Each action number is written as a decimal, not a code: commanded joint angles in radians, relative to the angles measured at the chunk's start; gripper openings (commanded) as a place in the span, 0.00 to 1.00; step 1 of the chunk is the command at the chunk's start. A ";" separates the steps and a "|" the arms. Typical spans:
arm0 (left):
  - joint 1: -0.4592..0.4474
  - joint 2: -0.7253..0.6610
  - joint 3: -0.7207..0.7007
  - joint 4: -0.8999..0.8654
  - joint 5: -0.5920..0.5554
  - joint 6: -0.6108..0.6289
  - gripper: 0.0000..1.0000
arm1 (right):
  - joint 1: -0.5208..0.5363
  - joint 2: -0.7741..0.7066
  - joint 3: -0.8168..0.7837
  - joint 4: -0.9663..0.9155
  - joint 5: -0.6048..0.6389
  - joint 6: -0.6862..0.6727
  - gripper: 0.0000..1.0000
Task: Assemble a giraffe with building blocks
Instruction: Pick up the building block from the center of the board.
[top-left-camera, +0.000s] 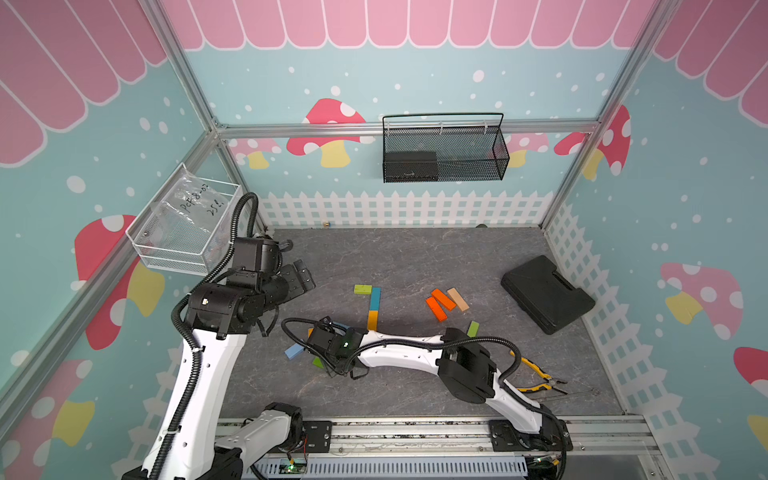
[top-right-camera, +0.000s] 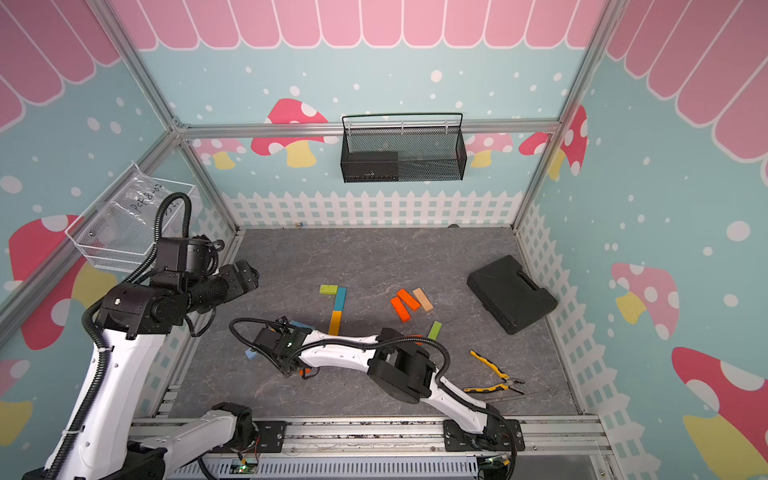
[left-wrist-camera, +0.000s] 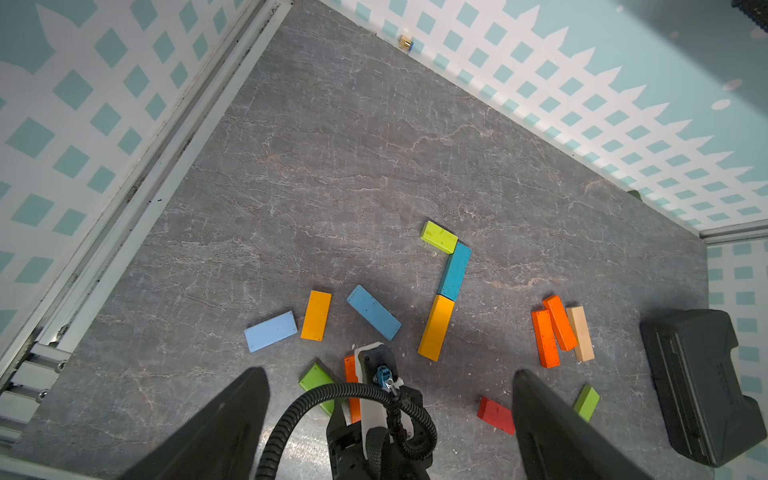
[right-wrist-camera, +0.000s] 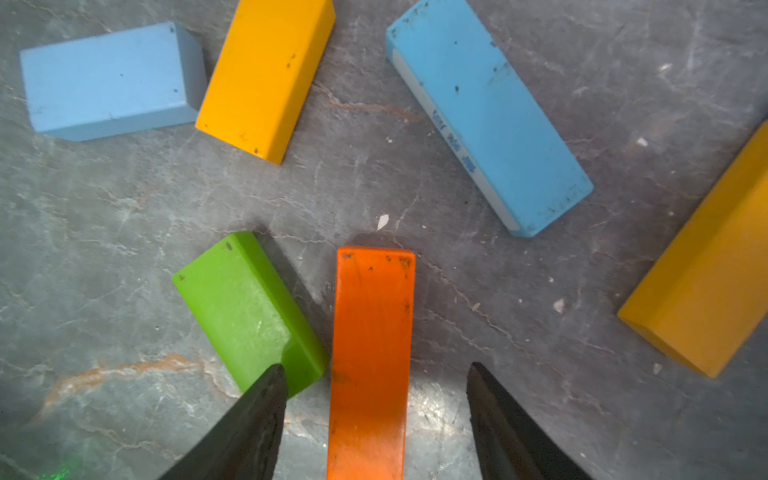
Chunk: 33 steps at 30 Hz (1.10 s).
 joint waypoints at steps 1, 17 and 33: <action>0.011 -0.014 -0.005 0.011 0.006 0.008 0.94 | -0.028 -0.031 0.026 -0.044 -0.003 0.026 0.70; 0.026 -0.012 -0.031 0.025 0.026 0.016 0.94 | -0.040 0.084 0.149 -0.104 -0.091 -0.012 0.64; 0.038 -0.023 -0.057 0.034 0.042 0.022 0.94 | -0.039 0.146 0.196 -0.174 -0.101 0.026 0.21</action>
